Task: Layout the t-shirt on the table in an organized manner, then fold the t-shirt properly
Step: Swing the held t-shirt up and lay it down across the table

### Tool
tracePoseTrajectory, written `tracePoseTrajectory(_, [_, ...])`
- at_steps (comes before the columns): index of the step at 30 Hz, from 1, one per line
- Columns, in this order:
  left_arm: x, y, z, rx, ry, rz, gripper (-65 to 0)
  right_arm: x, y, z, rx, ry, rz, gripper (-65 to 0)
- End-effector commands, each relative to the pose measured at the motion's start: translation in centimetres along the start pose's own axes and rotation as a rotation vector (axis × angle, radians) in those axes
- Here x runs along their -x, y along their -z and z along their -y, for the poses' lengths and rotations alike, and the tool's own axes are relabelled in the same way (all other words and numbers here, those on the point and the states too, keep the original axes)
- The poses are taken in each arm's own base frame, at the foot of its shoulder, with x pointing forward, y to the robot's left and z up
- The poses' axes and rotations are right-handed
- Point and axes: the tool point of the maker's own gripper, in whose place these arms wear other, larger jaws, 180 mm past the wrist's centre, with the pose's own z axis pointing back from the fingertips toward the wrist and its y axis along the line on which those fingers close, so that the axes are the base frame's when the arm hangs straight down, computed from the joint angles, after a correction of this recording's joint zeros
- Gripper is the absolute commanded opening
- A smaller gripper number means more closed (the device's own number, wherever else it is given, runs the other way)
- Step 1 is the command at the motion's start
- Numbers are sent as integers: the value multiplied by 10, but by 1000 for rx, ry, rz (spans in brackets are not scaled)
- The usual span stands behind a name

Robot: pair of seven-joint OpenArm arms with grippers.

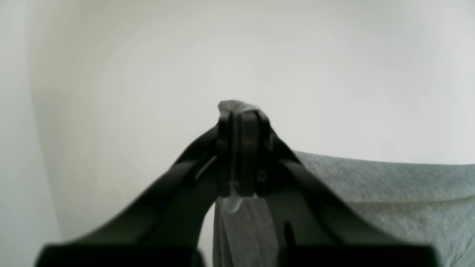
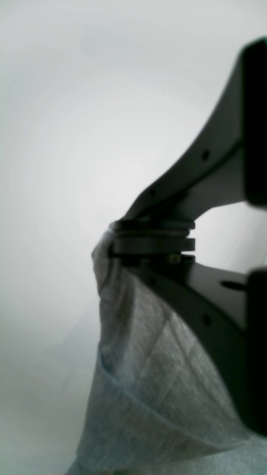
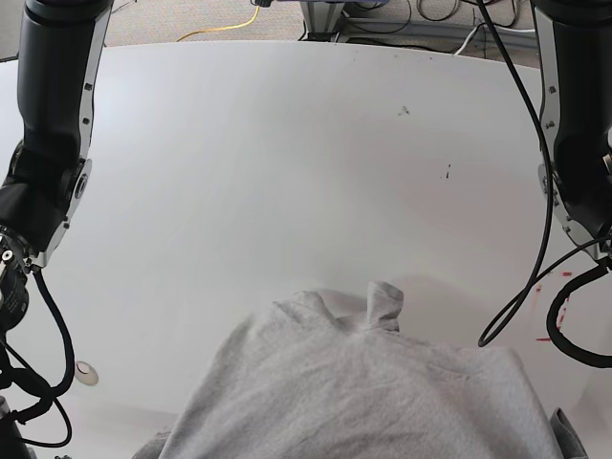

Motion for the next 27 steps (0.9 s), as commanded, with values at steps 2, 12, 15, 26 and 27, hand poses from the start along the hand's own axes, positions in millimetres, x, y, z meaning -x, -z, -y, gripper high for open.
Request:
tracePoseTrajectory(2, [-25, 0, -4, -16, 13, 77, -646, -30, -12, 7, 34, -41, 84, -650])
tracePoseTrajectory(12, [8, -11, 7, 23, -24, -2, -646, -17, -39, -13, 50, -116, 76, -650])
tracePoseTrajectory(15, [19, -16, 10, 33, -31, -43, -646, -8, -49, -22, 44, -138, 64, -650])
tracePoseTrajectory(26, [45, -21, 9, 28, -40, -113, -646, 23, -55, -9, 74, -99, -7, -650])
tracePoseTrajectory(27, [50, -20, 8, 25, -52, -127, -646, 21, -52, -6, 78, -95, -5, -650])
